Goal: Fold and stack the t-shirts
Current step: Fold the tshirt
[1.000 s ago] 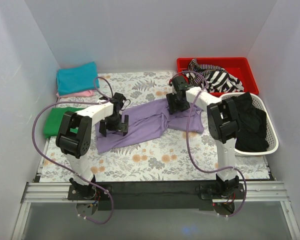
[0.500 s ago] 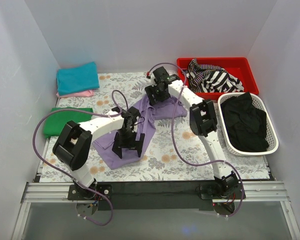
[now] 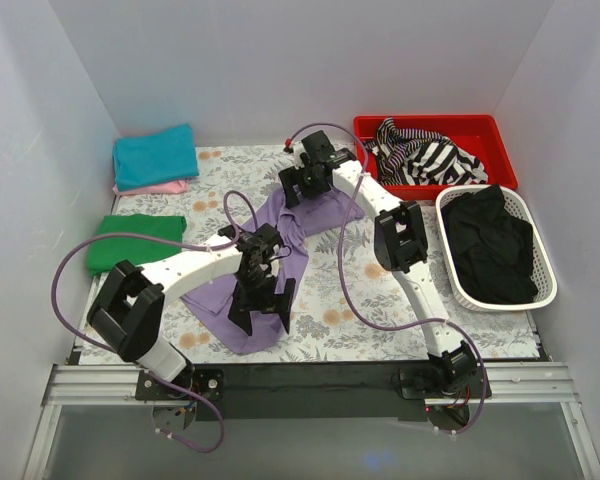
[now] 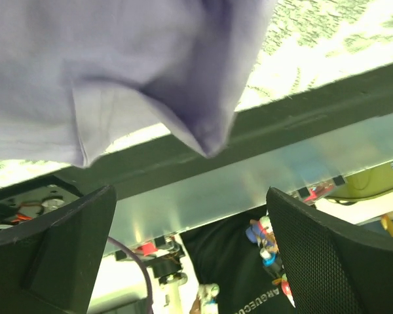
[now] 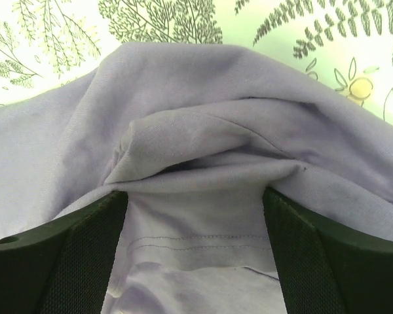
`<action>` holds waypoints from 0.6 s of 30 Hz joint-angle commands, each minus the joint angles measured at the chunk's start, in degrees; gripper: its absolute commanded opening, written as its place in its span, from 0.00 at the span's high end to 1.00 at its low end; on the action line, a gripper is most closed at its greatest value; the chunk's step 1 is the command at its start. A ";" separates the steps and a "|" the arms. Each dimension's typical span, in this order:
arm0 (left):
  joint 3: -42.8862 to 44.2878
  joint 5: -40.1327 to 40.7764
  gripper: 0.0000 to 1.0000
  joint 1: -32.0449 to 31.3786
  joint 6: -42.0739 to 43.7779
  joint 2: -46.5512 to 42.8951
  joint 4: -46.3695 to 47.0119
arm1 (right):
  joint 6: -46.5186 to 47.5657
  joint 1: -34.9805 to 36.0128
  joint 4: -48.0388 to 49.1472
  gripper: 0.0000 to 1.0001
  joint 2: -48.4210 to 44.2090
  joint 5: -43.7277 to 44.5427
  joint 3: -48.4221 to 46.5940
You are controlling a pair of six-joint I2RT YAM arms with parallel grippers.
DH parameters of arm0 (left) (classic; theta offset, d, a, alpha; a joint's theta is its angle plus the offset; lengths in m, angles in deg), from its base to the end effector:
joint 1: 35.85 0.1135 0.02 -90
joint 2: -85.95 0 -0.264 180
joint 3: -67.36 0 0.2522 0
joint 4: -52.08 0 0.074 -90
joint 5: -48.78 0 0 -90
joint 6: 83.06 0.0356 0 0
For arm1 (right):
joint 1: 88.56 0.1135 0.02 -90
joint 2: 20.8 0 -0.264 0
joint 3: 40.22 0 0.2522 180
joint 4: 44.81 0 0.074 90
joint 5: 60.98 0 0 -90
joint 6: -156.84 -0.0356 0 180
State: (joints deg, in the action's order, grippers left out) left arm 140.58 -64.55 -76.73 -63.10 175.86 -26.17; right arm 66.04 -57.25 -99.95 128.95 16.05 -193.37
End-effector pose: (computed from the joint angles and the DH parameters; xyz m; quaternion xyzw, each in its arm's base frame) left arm 0.1813 -0.1756 0.1988 0.2547 -0.9447 0.0798 0.1903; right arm 0.4804 0.3015 0.1761 -0.2827 0.8959 0.1926 0.2834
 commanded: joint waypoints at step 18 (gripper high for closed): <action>27.46 35.28 0.02 10.45 7.11 20.56 5.24 | 3.79 -0.64 14.23 0.10 -28.10 14.62 25.45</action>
State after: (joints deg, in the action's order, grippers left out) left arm 166.11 -35.33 -70.04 -59.08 195.05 -24.40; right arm 68.36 -57.71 -88.13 105.48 24.68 -173.02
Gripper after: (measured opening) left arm 0.982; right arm 0.903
